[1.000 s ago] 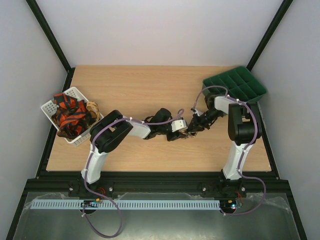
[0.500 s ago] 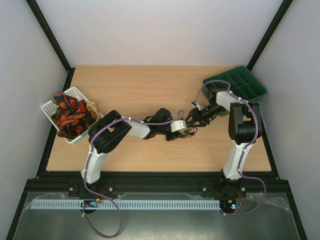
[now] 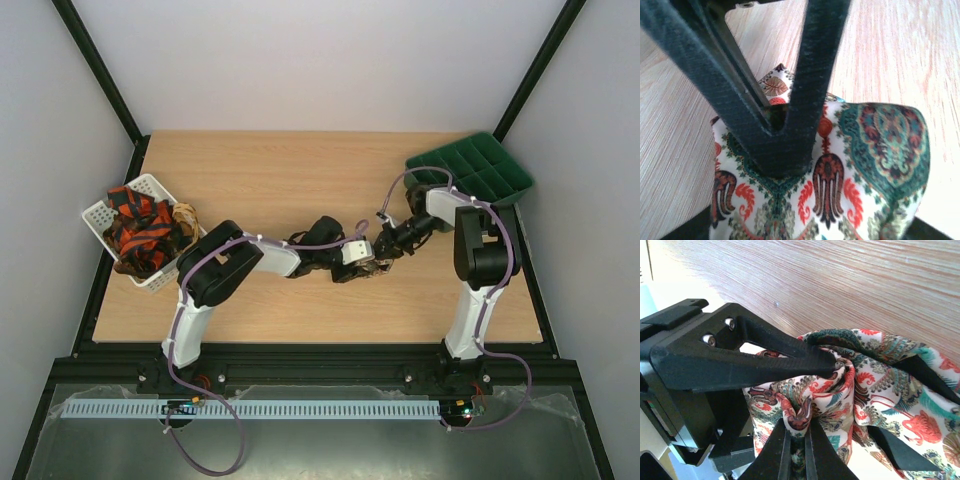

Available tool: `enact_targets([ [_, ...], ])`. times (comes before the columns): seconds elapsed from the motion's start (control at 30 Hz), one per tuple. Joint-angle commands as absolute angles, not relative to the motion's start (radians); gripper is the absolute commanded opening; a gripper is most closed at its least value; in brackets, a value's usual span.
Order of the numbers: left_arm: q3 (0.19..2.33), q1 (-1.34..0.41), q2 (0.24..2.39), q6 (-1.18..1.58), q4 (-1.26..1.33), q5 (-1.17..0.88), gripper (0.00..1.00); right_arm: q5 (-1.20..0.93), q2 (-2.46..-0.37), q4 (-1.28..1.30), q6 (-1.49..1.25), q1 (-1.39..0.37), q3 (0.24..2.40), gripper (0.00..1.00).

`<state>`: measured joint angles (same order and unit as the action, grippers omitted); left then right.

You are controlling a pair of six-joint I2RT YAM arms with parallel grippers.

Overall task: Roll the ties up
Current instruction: Roll the tie at the center of the board.

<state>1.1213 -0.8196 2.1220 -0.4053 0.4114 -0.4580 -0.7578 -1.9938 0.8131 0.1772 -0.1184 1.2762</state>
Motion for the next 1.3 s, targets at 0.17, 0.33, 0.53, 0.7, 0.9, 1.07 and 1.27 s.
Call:
enact_targets([
  [0.17,1.14,-0.802,2.089,-0.317,0.395,-0.594,0.75,-0.45,-2.078,0.74,0.245,-0.068,1.204,0.01],
  [0.33,1.185,-0.819,2.128,-0.251,0.424,-0.606,0.78,-0.427,-2.077,0.721,0.259,-0.042,1.186,0.01],
  [0.53,1.252,-0.832,2.206,-0.227,0.405,-0.563,0.73,-0.459,-2.083,0.707,0.237,-0.041,1.191,0.01],
  [0.7,1.233,-0.832,2.221,-0.284,0.363,-0.554,0.62,-0.512,-2.07,0.729,0.22,-0.041,1.214,0.02],
  [0.9,1.099,-0.82,2.176,-0.348,0.38,-0.549,0.42,-0.588,-2.05,0.828,0.229,-0.02,1.286,0.33],
  [1.07,1.064,-0.806,2.195,-0.365,0.401,-0.555,0.41,-0.665,-2.058,0.889,0.238,0.051,1.341,0.67],
  [1.27,1.076,-0.805,2.212,-0.383,0.398,-0.567,0.4,-0.75,-2.126,0.865,0.233,0.05,1.346,0.88],
])
